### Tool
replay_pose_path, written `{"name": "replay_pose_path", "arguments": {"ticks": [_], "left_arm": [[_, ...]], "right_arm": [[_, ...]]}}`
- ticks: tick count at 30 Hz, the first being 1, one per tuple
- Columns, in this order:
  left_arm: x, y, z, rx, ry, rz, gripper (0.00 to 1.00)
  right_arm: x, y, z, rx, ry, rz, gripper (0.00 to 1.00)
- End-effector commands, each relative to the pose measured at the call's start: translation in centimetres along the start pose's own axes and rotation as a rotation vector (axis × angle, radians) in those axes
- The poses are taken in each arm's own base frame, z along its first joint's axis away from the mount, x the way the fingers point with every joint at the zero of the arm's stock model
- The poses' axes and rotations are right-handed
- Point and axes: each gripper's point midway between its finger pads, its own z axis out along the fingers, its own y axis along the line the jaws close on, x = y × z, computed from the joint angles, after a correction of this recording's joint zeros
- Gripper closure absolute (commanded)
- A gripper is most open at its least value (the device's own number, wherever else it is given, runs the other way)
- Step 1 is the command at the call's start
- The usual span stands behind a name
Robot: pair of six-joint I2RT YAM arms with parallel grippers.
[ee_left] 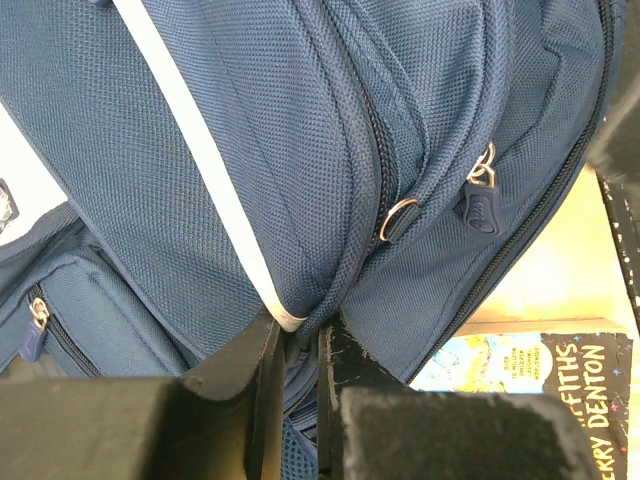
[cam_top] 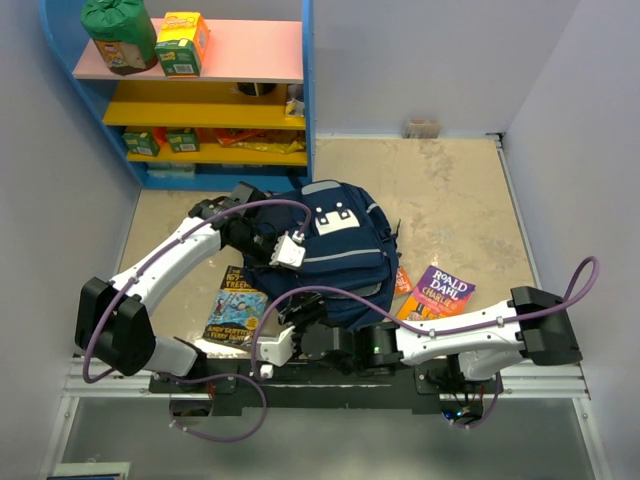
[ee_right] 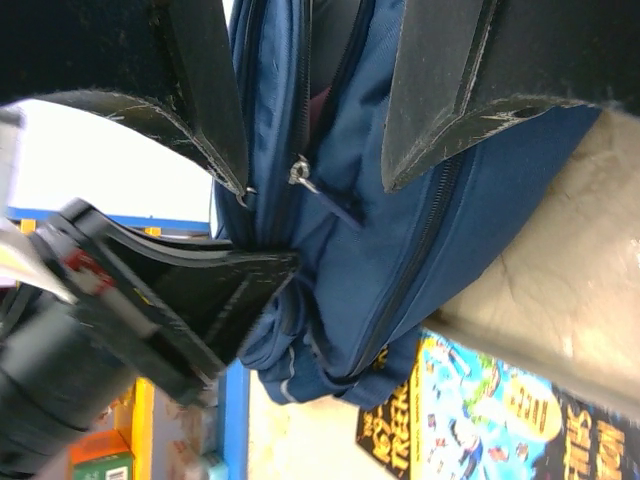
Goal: Pack the student bag
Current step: Adjust the student bag at the center of the board.
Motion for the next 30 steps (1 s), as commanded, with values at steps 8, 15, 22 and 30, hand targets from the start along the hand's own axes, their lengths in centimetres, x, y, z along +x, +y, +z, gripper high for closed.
{"name": "replay_pose_path", "arguments": {"ticks": [8,15,22,30], "left_arm": [[-3.8,-0.6,-0.8,0.033,-0.136,0.010,0.98],[-3.6,-1.0,-0.9,0.052,-0.127,0.021,0.98],[-3.8,-0.7,-0.8,0.034,-0.141,0.022,0.97],[-3.5,-0.8,-0.5,0.034,-0.138,0.009,0.97]], "right_arm": [[0.9,0.4,0.8,0.009,0.029,-0.093,0.41],[2.8,0.8,2.3,-0.046,0.063,-0.132,0.41],[2.9,0.2,4.3,-0.084,0.059,-0.140,0.43],[3.2,0.3,5.3,-0.114,0.081,-0.077,0.50]]}}
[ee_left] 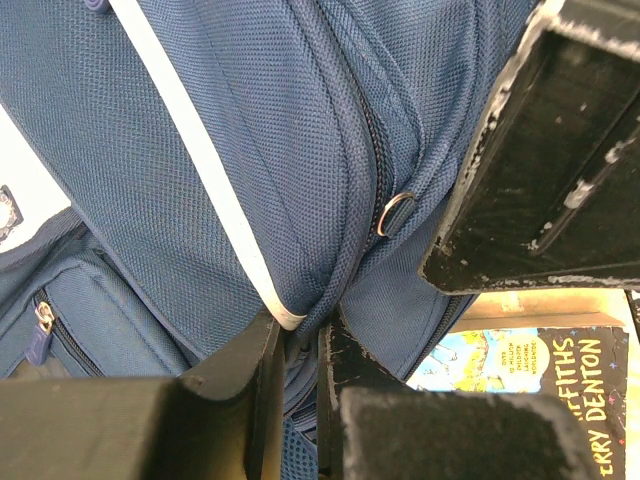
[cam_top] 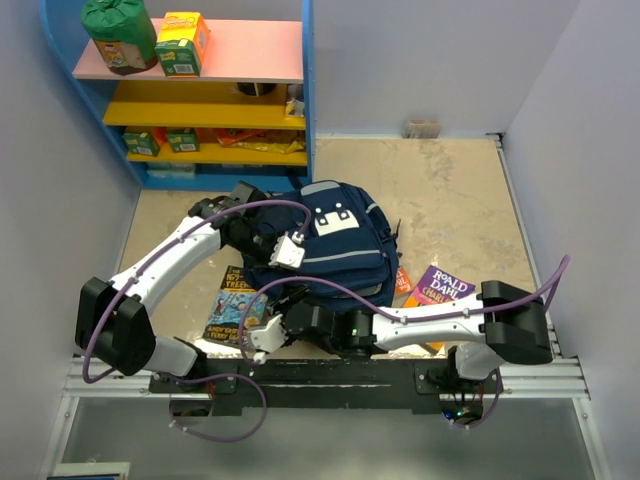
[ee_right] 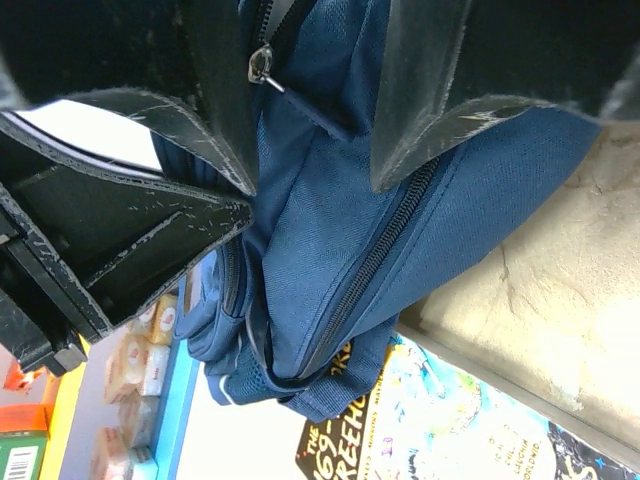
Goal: Pack the student bag
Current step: Adjust the student bag at the center of the board.
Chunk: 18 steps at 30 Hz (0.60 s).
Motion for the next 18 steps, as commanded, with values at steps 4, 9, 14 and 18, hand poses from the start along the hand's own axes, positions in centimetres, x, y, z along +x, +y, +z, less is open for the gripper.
{"name": "replay_pose_path", "arguments": {"ticks": [4,9,14,18], "left_arm": [[-3.2,-0.6,-0.2,0.009,-0.136,-0.002,0.97],[-2.5,-0.1,-0.3,-0.033,-0.108,-0.012,0.99],[-1.9,-0.1,0.3,-0.043,-0.110,-0.054,1.00],[-0.8,0.5,0.4,-0.072,-0.063,-0.050,1.00]], "right_arm": [[0.6,-2.6,-0.5,0.050,0.039,0.100,0.62],[0.2,-4.3,-2.1,0.058,0.058,0.211,0.87],[0.4,-6.3,-4.8,0.120,0.017,0.349,1.00],[0.8,-5.7,-5.8,0.110,0.006,0.419,1.00]]}}
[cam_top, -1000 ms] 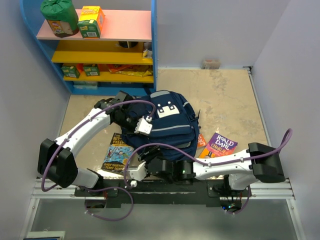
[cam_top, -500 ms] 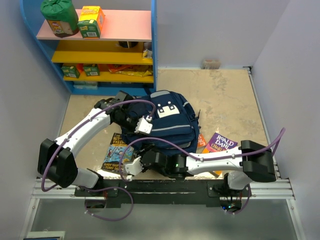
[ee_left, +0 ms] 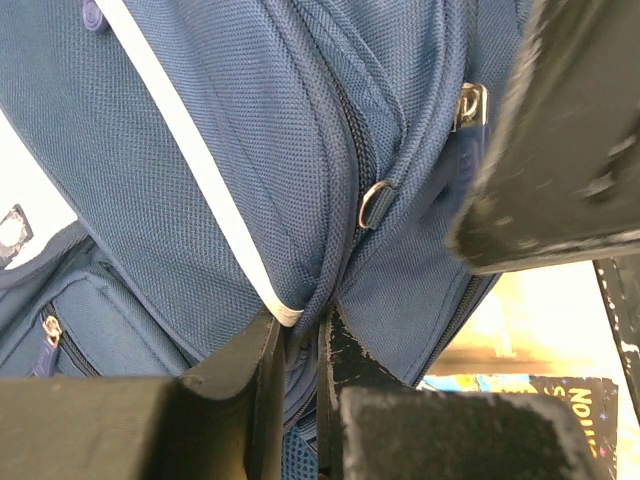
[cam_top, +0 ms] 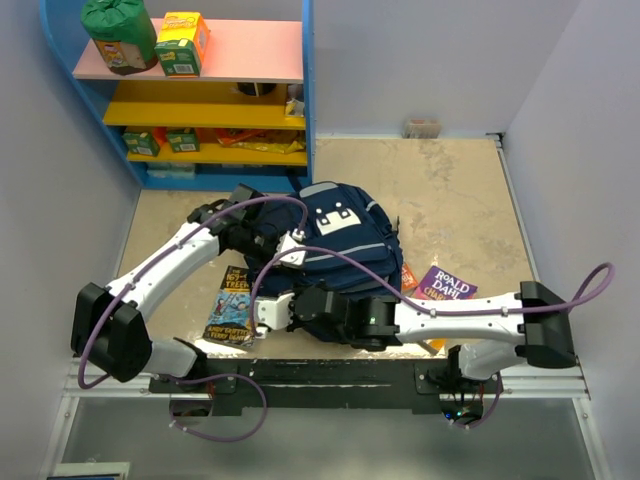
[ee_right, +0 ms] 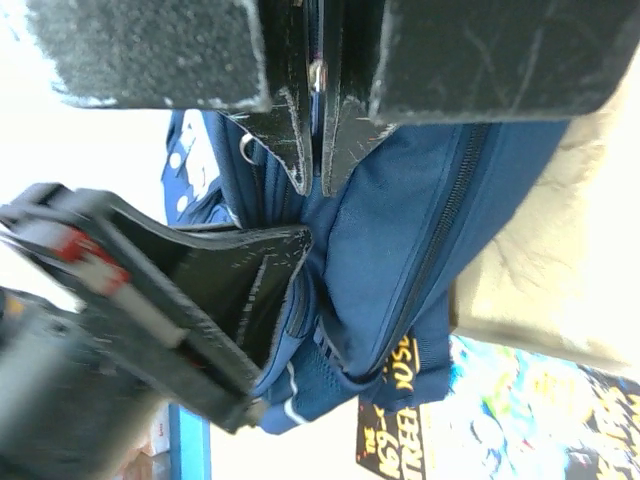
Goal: Pack the student bag
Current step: Adjust the student bag at the center of the board.
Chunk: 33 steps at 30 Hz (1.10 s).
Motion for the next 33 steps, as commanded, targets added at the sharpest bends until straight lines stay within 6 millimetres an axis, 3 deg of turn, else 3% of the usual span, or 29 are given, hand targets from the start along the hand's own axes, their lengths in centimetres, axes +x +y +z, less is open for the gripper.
{"name": "replay_pose_path", "arguments": {"ticks": [1,9,18,27,33], "left_arm": [[0.7,0.4,0.0,-0.037,0.020,-0.012,1.00],[0.4,2.9,0.0,-0.137,0.011,-0.064,1.00],[-0.6,4.9,-0.6,-0.190,-0.004,-0.076,1.00],[-0.7,4.6,-0.7,-0.197,-0.013,-0.078,1.00],[-0.7,3.7,-0.9,-0.194,-0.018,-0.070,1.00]], "right_arm": [[0.1,-2.2,-2.4,0.067,-0.012,0.159,1.00],[-0.2,-1.3,-4.1,0.062,-0.083,0.382,1.00],[1.8,-1.3,-6.5,0.201,-0.142,0.700,1.00],[4.2,0.4,-7.2,0.263,-0.085,0.903,1.00],[4.5,3.2,-7.3,0.194,-0.058,0.963,1.00]]}}
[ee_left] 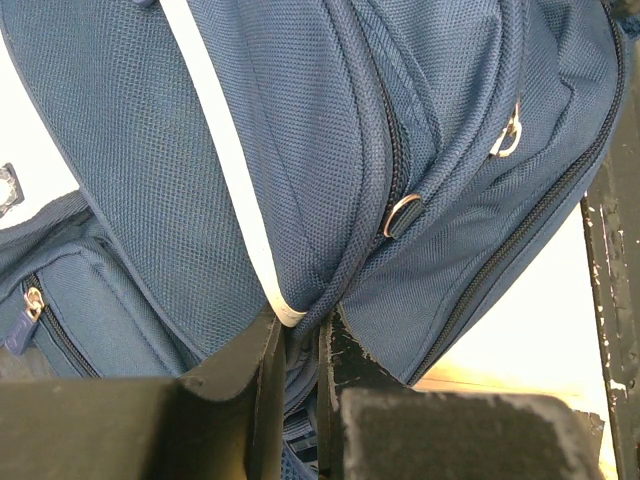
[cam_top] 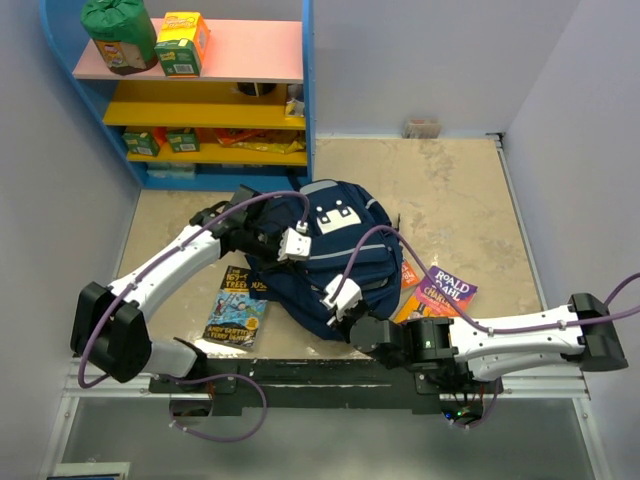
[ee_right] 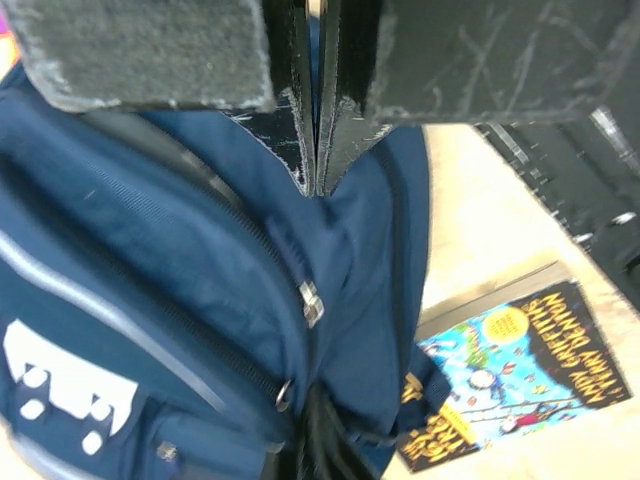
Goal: Pack the student bag
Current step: Adjust the student bag at the center of the board.
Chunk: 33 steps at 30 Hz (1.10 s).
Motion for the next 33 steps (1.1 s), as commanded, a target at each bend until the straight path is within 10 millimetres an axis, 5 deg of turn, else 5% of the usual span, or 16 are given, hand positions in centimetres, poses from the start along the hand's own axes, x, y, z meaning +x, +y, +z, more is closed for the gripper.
{"name": "replay_pose_path", "arguments": {"ticks": [1,2,6,11,16,22,26,29,33], "left_arm": [[-1.3,2.1,-1.3,-0.110,-0.041,0.056,1.00],[-1.3,1.8,-1.3,-0.106,-0.045,0.067,1.00],[-0.5,0.8,-1.2,-0.090,-0.031,0.056,1.00],[-0.3,0.1,-1.2,-0.075,-0.029,0.053,1.00],[0.0,-0.2,-1.2,-0.072,-0.025,0.057,1.00],[0.9,0.3,-0.8,-0.101,-0.004,0.058,1.00],[0.5,0.6,-1.0,-0.114,-0.011,0.066,1.00],[0.6,0.5,-1.1,-0.122,-0.008,0.073,1.00],[0.8,0.5,-1.0,-0.123,-0.006,0.071,1.00]], "right_arm": [[0.1,0.2,-0.6,0.014,0.001,0.133,1.00],[-0.5,0.3,-0.7,0.009,-0.007,0.142,1.00],[-3.6,0.2,-1.3,-0.014,-0.072,0.126,0.48],[-3.9,-1.0,-0.6,-0.009,-0.083,0.075,0.31],[-4.0,-1.8,1.5,-0.074,-0.063,0.080,0.31],[-4.0,-0.4,3.2,-0.148,-0.003,0.048,0.45],[-3.4,0.8,3.2,-0.206,0.023,0.065,0.48],[-3.1,-0.3,3.1,-0.136,0.062,0.091,0.49],[-4.9,-0.3,1.9,-0.165,0.018,0.164,0.43]]}}
